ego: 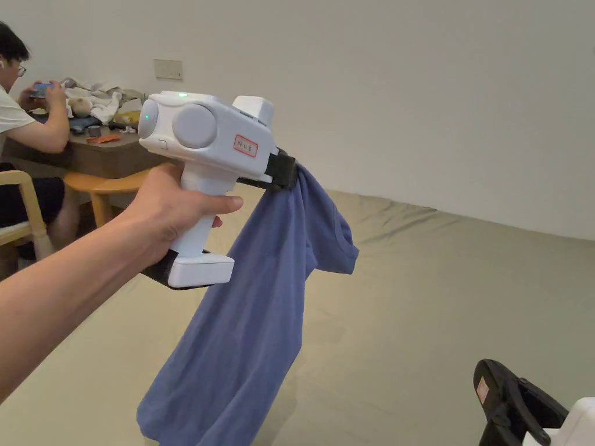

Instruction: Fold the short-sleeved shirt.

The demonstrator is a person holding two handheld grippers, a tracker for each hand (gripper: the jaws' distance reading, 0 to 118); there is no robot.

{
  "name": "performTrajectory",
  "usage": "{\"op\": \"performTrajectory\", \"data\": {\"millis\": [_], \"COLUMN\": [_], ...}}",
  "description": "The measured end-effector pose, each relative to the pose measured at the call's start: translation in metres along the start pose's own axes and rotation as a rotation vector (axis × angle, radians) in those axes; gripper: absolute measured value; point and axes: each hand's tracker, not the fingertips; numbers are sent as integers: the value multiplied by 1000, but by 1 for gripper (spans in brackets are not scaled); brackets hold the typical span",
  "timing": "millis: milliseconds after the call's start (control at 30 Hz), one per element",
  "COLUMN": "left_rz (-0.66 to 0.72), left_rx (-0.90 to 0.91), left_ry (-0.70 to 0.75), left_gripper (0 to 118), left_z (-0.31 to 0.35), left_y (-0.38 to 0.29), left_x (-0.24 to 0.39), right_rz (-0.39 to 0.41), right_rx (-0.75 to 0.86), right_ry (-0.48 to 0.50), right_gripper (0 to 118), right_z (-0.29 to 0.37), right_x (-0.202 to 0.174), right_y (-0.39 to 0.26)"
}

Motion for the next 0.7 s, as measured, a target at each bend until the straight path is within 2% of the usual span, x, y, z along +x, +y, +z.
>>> {"op": "performTrajectory", "data": {"millis": [200,367,533,700], "left_rz": [-123,-133,-201,-175], "left_rx": [18,-26,-93,-190], "left_ry": [-110,-215,-301,-441], "left_gripper": [8,8,8,8], "left_z": [-25,-82,-138,-193], "left_y": [32,23,-26,-112], "left_x": [94,150,214,285], "right_rz": [-31,-34,-59,-74], "right_rx": [39,34,19,-6], "right_ry": [-106,-192,-262,-323], "right_gripper": [0,0,0,0], "right_z": [40,66,82,86], "right_x": [41,73,99,116], "right_y": [6,3,-6,-19]}}
